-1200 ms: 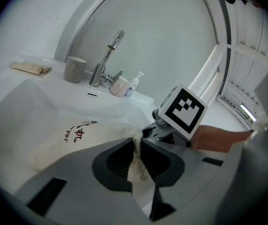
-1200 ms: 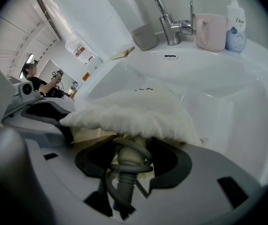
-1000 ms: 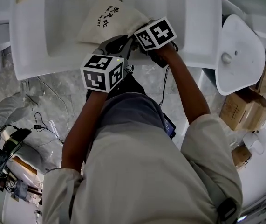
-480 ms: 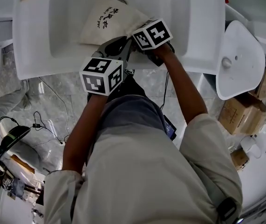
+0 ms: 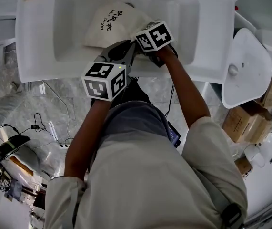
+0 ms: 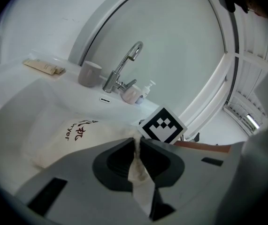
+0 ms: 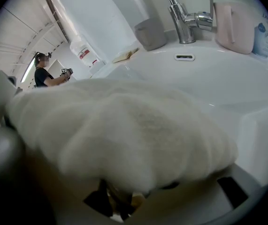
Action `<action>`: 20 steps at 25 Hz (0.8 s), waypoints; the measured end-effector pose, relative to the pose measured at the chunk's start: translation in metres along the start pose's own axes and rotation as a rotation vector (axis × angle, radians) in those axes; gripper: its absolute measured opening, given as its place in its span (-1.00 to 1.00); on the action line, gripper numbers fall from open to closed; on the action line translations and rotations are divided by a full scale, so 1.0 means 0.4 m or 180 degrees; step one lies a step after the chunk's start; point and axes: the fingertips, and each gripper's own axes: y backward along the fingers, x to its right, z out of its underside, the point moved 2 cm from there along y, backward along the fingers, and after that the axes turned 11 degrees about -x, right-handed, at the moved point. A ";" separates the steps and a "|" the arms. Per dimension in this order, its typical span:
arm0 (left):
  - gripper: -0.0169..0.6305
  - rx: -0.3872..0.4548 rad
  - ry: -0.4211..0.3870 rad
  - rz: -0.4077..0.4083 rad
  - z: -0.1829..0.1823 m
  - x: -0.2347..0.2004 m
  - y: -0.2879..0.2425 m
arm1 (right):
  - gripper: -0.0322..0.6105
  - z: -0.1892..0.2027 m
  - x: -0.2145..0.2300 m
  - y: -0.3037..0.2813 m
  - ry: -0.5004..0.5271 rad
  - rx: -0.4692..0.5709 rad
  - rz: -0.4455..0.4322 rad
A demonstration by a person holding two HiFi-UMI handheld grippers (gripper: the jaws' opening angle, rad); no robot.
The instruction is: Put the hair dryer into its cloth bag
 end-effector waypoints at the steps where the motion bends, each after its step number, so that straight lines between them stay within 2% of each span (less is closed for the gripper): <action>1: -0.81 -0.0002 0.0024 -0.0006 -0.001 -0.002 -0.001 | -0.18 -0.005 0.000 -0.002 0.0021 0.0021 -0.0023; 9: -0.81 -0.0068 0.0280 0.0004 0.014 -0.039 -0.015 | -0.18 -0.020 0.008 -0.048 0.0233 0.0047 -0.0011; 15: -0.81 -0.0146 0.0310 0.0036 0.028 -0.047 -0.031 | -0.18 -0.018 0.018 -0.065 0.0330 0.0090 -0.0010; 20: -0.81 -0.0188 0.0334 0.0045 0.051 -0.016 -0.053 | -0.18 0.022 0.033 -0.055 0.0462 0.0027 0.0013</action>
